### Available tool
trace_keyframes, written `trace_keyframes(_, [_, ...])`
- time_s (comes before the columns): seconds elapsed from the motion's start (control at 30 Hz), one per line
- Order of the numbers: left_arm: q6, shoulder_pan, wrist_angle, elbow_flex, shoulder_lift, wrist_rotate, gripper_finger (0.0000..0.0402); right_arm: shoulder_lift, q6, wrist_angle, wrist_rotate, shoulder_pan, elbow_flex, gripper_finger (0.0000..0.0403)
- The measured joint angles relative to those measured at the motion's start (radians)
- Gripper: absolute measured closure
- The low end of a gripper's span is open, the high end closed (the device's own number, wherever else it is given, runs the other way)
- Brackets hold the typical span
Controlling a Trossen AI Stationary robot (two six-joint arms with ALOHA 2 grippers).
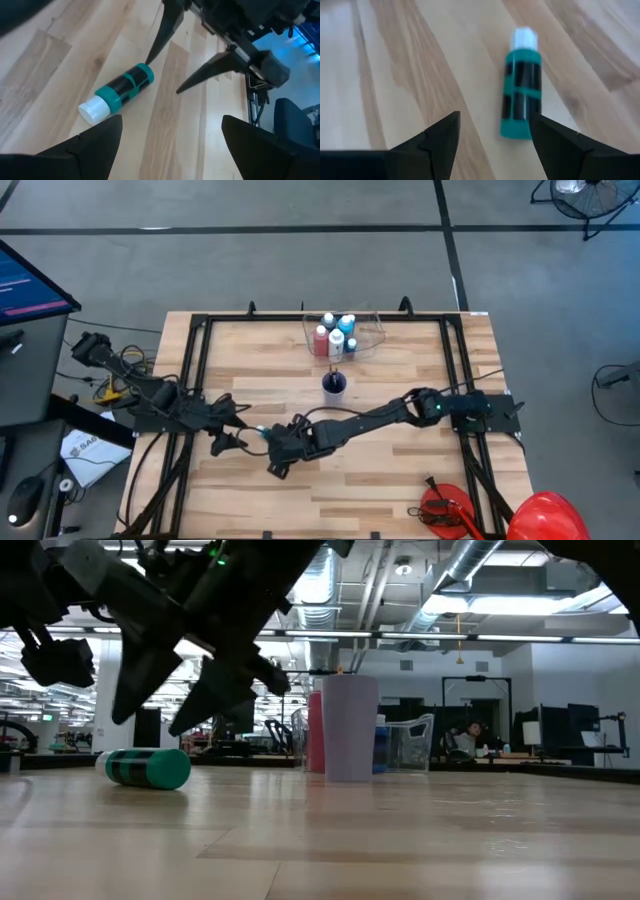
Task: Pick & Place Paint Supplies
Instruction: Put the green paint bottle into the transparent bin
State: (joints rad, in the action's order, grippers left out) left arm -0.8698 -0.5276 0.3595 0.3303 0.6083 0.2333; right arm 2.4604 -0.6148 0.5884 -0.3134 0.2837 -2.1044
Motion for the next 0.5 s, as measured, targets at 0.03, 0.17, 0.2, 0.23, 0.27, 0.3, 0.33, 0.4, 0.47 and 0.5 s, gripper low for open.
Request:
trace_keyframes(0.03, [-0.002, -0.004, -0.001, 0.0, 0.0, 0.001, 0.0066, 0.002, -0.003, -0.001, -0.001, 0.003, 0.0, 0.0172])
trace_keyframes(0.17, [-0.009, -0.018, -0.001, 0.0, 0.0, 0.006, 0.0066, 0.002, -0.007, 0.006, -0.015, 0.004, 0.0, 0.0172])
trace_keyframes(0.2, [-0.01, -0.02, -0.001, 0.0, 0.0, 0.007, 0.0066, 0.002, -0.007, 0.007, -0.028, 0.004, 0.0, 0.0172])
trace_keyframes(0.23, [-0.01, -0.022, -0.001, 0.0, 0.0, 0.008, 0.0066, 0.002, -0.007, 0.01, -0.039, 0.004, 0.0, 0.0172])
trace_keyframes(0.27, [-0.01, -0.022, -0.001, 0.0, 0.0, 0.013, 0.0066, 0.002, -0.007, 0.01, -0.051, 0.003, 0.0, 0.0172])
trace_keyframes(0.3, [-0.01, -0.022, -0.001, 0.0, 0.0, 0.014, 0.0066, 0.002, -0.007, 0.009, -0.058, 0.0, 0.0, 0.0172])
trace_keyframes(0.33, [-0.01, -0.022, -0.001, 0.0, 0.0, 0.014, 0.0066, 0.002, -0.007, 0.006, -0.06, -0.003, 0.0, 0.0172])
trace_keyframes(0.4, [-0.01, -0.022, -0.001, 0.0, 0.0, 0.016, 0.0066, 0.002, -0.007, 0.009, -0.06, -0.012, 0.0, 0.0172])
trace_keyframes(0.47, [-0.01, -0.022, -0.001, 0.0, 0.0, 0.021, 0.0066, 0.004, -0.007, 0.009, -0.057, -0.017, 0.0, 0.0172])
trace_keyframes(0.5, [-0.01, -0.022, -0.001, 0.0, 0.0, 0.022, 0.0066, 0.011, -0.008, 0.0, -0.055, -0.02, -0.002, 0.0172])
